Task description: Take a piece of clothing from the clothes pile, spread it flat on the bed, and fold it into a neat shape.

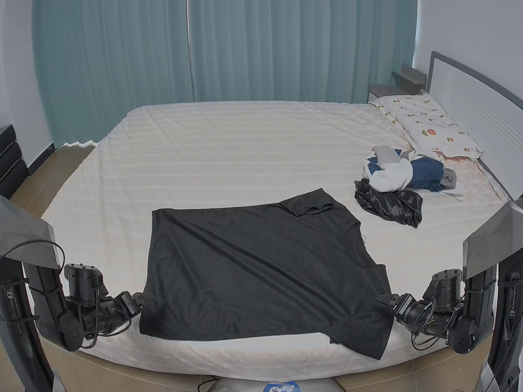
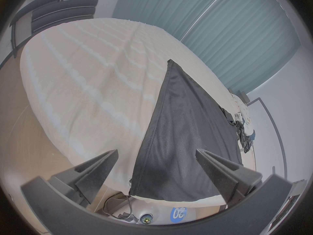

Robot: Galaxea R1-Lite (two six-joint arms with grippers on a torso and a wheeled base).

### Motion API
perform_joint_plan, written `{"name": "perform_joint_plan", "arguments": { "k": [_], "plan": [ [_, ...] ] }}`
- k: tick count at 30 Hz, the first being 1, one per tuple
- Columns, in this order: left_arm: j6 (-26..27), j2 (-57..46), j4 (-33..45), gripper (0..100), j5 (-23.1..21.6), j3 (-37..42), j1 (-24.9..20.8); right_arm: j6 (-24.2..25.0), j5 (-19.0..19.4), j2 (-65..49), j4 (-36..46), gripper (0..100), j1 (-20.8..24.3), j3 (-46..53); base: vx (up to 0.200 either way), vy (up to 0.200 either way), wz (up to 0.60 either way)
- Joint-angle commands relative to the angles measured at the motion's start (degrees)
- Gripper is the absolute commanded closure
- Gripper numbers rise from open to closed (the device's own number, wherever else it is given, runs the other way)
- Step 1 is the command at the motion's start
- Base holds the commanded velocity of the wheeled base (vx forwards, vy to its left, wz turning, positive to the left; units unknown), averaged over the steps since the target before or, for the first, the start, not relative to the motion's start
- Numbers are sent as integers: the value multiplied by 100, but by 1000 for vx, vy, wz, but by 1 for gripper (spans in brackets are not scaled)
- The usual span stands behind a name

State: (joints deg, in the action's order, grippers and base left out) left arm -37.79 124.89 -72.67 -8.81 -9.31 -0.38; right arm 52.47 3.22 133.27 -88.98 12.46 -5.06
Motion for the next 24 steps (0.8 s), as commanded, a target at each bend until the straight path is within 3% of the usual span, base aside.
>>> {"name": "perform_joint_plan", "arguments": {
  "k": [1,11,16,21,22,24],
  "plan": [
    [79,413,-204,0,38,35,-112,-9,3,15,-67,0,11,14,0,0,0],
    [351,729,-564,0,240,290,-472,-35,-14,15,-67,0,2,14,0,0,0],
    [343,800,-564,0,635,369,-797,-35,-14,15,-67,0,2,23,0,0,0],
    [360,967,-608,0,881,263,-824,-44,-32,6,-67,0,2,49,0,0,0],
    [360,976,-643,100,899,272,-824,-61,-41,6,-67,0,-7,49,0,0,0],
    [360,984,-696,100,925,307,-824,-88,-41,15,-58,0,-15,49,0,0,0]
  ]
}}
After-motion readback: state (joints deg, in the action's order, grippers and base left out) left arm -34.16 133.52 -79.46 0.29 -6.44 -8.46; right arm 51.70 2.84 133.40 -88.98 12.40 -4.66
